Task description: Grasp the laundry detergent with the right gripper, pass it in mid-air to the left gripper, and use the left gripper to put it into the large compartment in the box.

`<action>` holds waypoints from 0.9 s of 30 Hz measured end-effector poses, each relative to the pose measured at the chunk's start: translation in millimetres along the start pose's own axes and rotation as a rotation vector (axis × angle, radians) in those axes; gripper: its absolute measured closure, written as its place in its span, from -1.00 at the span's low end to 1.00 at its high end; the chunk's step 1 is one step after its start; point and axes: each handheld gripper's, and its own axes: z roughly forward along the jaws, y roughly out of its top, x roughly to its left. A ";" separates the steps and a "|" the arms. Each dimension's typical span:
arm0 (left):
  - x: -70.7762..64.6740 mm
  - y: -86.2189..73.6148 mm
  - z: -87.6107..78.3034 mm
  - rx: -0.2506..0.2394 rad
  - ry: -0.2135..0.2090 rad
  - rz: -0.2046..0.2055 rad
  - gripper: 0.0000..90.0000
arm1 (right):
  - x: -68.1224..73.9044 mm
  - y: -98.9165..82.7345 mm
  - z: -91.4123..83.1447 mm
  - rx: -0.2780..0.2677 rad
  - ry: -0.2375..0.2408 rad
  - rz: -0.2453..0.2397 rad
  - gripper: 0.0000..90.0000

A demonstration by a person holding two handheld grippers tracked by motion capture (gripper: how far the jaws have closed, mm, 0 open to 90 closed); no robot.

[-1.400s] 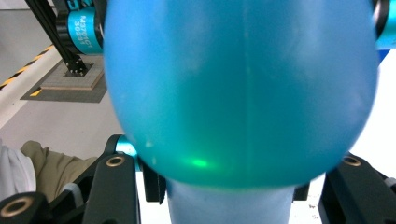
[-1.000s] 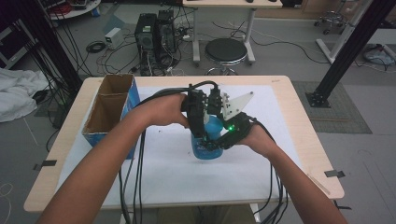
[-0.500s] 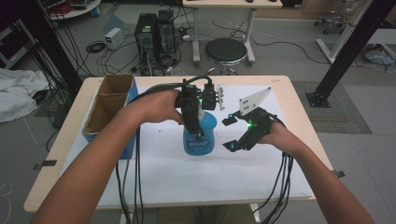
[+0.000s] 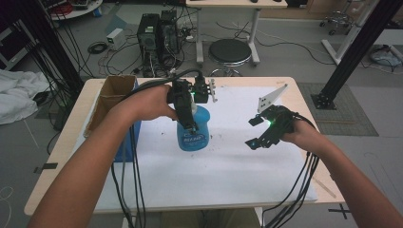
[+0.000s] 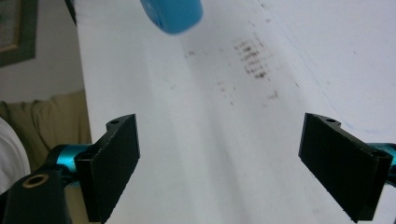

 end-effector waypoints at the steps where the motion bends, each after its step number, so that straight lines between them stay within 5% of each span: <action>1: 1.1 -1.5 -0.2 0.000 0.003 -0.006 -0.17 | -0.5 -1.3 -2.3 0.020 -0.013 0.002 -0.74; 8: 6.1 -9.0 -4.3 0.003 0.013 -0.040 -0.17 | -9.5 -10.2 -16.4 0.125 -0.036 0.058 -0.74; 16: 10.5 -15.3 -9.8 0.011 0.020 -0.072 -0.17 | -11.7 -17.7 -25.8 0.128 -0.027 0.018 -0.74; 19: 11.8 -16.2 -13.3 0.013 0.027 -0.083 -0.17 | -12.1 -18.0 -25.2 0.140 -0.042 0.027 -0.74; 20: 12.0 -16.6 -14.9 0.015 0.030 -0.088 -0.17 | -13.5 -17.7 -24.0 0.158 -0.057 0.031 -0.97; 27: 17.5 -24.8 -31.3 0.017 0.051 -0.146 -0.17 | -22.7 -17.4 -27.0 0.166 -0.091 0.079 -0.98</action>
